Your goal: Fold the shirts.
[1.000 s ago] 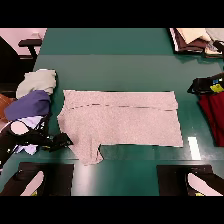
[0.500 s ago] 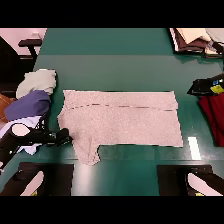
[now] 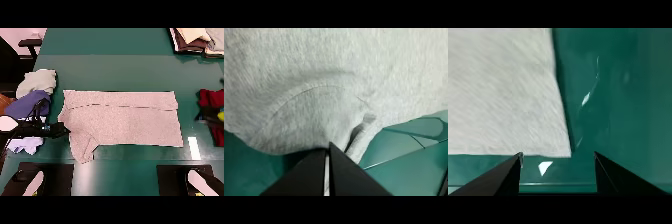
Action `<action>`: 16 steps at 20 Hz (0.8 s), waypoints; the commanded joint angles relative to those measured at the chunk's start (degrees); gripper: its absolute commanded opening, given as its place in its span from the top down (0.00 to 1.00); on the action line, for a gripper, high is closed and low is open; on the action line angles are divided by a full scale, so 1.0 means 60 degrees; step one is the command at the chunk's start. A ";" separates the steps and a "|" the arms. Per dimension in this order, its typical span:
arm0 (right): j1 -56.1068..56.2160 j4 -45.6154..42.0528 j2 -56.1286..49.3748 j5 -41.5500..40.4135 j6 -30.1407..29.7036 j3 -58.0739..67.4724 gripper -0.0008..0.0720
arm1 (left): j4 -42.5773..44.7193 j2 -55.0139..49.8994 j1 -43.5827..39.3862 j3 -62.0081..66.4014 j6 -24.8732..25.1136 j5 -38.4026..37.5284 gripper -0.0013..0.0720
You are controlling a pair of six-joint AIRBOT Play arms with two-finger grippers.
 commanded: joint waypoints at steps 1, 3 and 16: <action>-0.1716 0.0470 0.0357 -0.0550 -0.0441 -0.2900 0.40 | 0.0051 0.0135 -0.0004 0.0189 0.0055 -0.0299 0.95; -0.2044 0.1351 0.0189 -0.1162 -0.0845 -0.3898 0.40 | 0.0051 0.0135 -0.0004 0.0189 0.0051 -0.0273 0.95; 0.1053 0.0557 0.0189 -0.1370 -0.0809 -0.3275 0.97 | 0.1883 0.1096 -0.0004 0.0659 -0.0273 -0.2095 0.96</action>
